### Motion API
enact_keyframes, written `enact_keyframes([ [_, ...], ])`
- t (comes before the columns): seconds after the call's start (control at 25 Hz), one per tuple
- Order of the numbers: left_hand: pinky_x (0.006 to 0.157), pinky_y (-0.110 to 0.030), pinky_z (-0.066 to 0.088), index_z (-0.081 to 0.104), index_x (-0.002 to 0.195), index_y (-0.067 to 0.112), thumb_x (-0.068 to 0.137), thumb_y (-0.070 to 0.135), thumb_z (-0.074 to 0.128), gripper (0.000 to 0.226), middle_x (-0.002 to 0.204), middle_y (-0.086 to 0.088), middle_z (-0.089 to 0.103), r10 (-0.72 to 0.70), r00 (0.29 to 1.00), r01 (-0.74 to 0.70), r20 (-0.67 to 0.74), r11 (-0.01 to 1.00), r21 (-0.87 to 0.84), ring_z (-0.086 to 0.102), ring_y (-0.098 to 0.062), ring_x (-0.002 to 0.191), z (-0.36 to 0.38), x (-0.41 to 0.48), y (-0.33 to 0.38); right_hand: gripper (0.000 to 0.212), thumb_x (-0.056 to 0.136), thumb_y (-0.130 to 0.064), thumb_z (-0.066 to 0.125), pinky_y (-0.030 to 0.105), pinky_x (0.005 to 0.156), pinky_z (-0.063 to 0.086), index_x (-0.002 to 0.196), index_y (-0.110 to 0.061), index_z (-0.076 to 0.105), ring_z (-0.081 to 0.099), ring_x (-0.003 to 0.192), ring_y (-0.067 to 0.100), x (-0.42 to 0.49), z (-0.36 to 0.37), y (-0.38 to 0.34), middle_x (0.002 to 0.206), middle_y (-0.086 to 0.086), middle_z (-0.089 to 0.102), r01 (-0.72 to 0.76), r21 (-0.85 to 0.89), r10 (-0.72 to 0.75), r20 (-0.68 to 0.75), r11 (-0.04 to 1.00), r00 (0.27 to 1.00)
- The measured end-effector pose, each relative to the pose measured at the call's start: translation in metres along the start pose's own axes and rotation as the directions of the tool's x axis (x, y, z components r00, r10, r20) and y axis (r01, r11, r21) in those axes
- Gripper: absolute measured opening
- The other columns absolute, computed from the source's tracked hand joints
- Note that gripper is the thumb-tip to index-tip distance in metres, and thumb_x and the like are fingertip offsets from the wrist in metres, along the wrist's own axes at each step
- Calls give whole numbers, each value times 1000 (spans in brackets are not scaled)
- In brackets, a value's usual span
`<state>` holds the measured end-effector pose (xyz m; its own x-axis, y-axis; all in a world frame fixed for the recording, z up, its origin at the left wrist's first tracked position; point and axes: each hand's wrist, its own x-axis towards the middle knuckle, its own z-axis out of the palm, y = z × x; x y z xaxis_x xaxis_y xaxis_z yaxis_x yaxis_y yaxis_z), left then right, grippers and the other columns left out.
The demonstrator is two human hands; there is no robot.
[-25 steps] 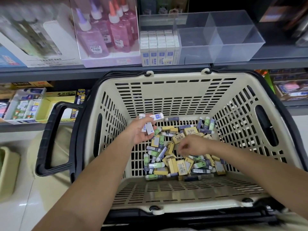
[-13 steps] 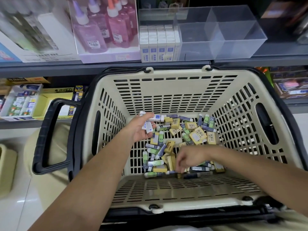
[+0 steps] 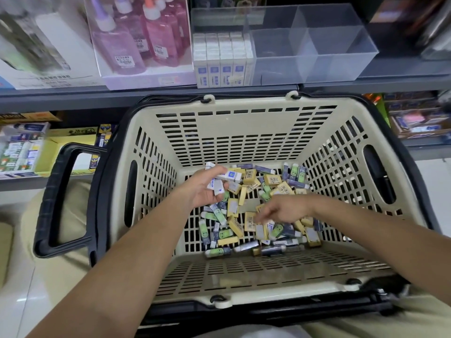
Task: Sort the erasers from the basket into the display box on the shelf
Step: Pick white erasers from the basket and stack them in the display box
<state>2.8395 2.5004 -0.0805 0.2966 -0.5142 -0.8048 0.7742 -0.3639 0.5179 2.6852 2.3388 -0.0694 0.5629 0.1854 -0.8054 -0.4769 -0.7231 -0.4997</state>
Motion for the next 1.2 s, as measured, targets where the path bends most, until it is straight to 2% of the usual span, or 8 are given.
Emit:
enact_keyframes([
  [0.12,40,-19,42,63,87,11,86,15,63,4,71,-8,67,-4,999,6,43,999,-48,61,-12,55,3,-2,0,28,93,-10,49,29,100,43,117,-12,63,55,115,16,6,-11,-4,125,3,61,3,-123,-40,-302,992,952],
  [0.28,48,-22,50,62,95,10,83,8,66,12,85,-13,73,-12,995,15,97,999,-33,67,-17,66,6,-4,-2,31,88,-35,59,37,82,52,106,-10,63,60,98,24,7,9,4,106,6,64,-214,-495,121,-213,842,970],
  [0.36,53,-25,54,60,94,11,83,3,66,15,90,-15,73,-37,994,42,105,998,-44,71,-21,74,6,-5,-3,31,88,-33,61,36,79,50,106,-7,60,58,97,25,9,18,0,107,8,62,-198,-521,118,-183,830,976],
  [0.56,59,-30,58,58,99,8,82,-7,61,23,88,-19,73,-22,996,30,85,995,-96,71,-28,80,6,-5,-1,7,88,-18,62,17,60,47,93,-19,57,62,73,4,0,1,-18,92,-4,63,18,48,-6,-235,999,972],
  [0.72,71,-31,59,62,106,4,82,-8,60,27,96,-18,71,-23,990,37,138,994,-103,69,-26,88,10,-6,-1,8,89,-3,57,15,49,49,92,-7,52,64,60,8,-9,-17,-27,79,8,65,200,631,107,-414,749,904],
  [1.04,72,-33,57,65,103,13,70,13,78,35,89,-3,74,-141,968,81,210,960,269,70,-15,85,25,-9,-9,20,89,-6,58,21,66,57,109,-5,62,67,64,9,-11,-22,-28,78,8,69,315,665,99,-507,677,856],
  [1.12,63,-31,57,64,97,14,71,10,77,30,84,-2,73,-112,985,74,134,963,261,69,-14,80,26,-5,-10,23,91,-12,56,21,64,57,114,-8,60,70,74,13,-20,-30,-14,92,7,69,179,709,193,-410,682,891],
  [1.2,59,-29,56,61,103,12,67,8,79,39,100,-7,69,-118,989,93,92,967,236,65,-18,91,25,-2,-12,35,95,-25,51,25,63,57,125,-7,50,69,83,20,-33,-32,9,105,12,64,-186,636,419,-237,749,877],
])
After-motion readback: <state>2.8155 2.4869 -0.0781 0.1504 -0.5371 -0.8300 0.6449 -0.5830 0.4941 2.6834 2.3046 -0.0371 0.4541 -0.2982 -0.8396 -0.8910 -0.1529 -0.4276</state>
